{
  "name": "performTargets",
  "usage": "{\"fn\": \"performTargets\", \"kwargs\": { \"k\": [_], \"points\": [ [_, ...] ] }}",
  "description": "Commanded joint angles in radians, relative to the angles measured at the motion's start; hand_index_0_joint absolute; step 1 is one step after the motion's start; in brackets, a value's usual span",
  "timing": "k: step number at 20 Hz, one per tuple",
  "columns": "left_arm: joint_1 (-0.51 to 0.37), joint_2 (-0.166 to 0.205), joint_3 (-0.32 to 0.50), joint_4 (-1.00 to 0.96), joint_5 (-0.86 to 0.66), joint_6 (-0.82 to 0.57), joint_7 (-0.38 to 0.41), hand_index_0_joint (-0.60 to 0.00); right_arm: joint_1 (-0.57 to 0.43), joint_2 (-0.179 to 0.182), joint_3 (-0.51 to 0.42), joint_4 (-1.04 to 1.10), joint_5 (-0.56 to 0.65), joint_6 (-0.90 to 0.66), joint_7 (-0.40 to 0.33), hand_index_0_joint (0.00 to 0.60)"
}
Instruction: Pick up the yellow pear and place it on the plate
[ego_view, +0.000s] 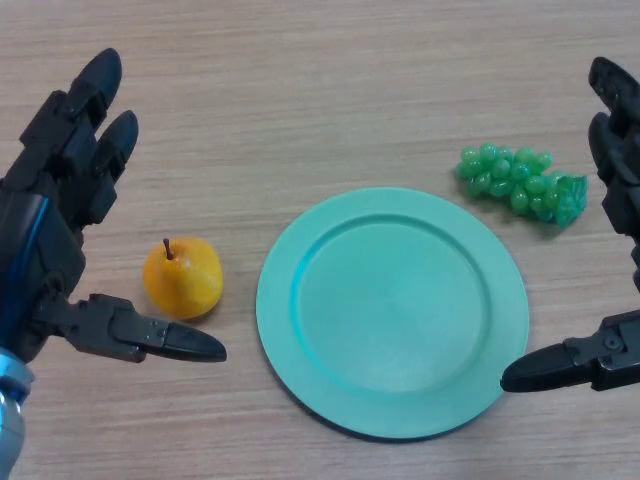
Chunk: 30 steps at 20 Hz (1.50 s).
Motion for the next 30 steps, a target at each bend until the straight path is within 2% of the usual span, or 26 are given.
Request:
{"fn": "performTargets", "kwargs": {
  "k": [1,4,7,11,12,16,20,24,30],
  "points": [
    [-0.026,0.026,0.036,-0.067,0.022,-0.072,0.001,0.0,-0.024,-0.024,-0.06,-0.052,0.047,-0.1,-0.031,0.0],
    [-0.03,0.027,0.035,-0.058,0.042,-0.051,-0.019,0.0,-0.023,-0.027,-0.057,-0.039,0.021,-0.115,-0.022,0.0],
    [-0.032,0.015,0.026,-0.004,0.042,-0.131,0.004,0.0,-0.005,-0.021,-0.065,-0.044,0.025,-0.11,-0.007,0.0],
    [-0.069,0.052,0.069,0.118,0.037,-0.174,-0.01,0.0,0.009,-0.013,-0.063,-0.048,0.02,-0.132,-0.006,0.0],
    [-0.092,0.062,0.083,0.163,0.013,-0.181,0.008,0.0,0.015,-0.011,-0.059,-0.048,0.011,-0.142,-0.005,0.0],
    [-0.163,0.088,0.044,0.381,0.027,-0.334,0.075,0.0,0.028,-0.003,-0.052,-0.044,-0.009,-0.167,-0.004,0.0],
    [-0.201,0.08,-0.002,0.616,0.099,-0.516,0.101,0.0,0.045,-0.001,-0.095,-0.081,0.027,-0.141,0.014,0.0],
    [-0.252,0.076,-0.048,0.871,0.192,-0.683,0.192,0.0,0.074,0.008,-0.133,-0.083,0.016,-0.198,0.039,0.0],
    [-0.354,0.052,-0.11,1.157,0.235,-0.779,0.238,0.0,0.102,0.022,-0.193,-0.087,0.037,-0.235,0.051,0.0]
  ]
}}
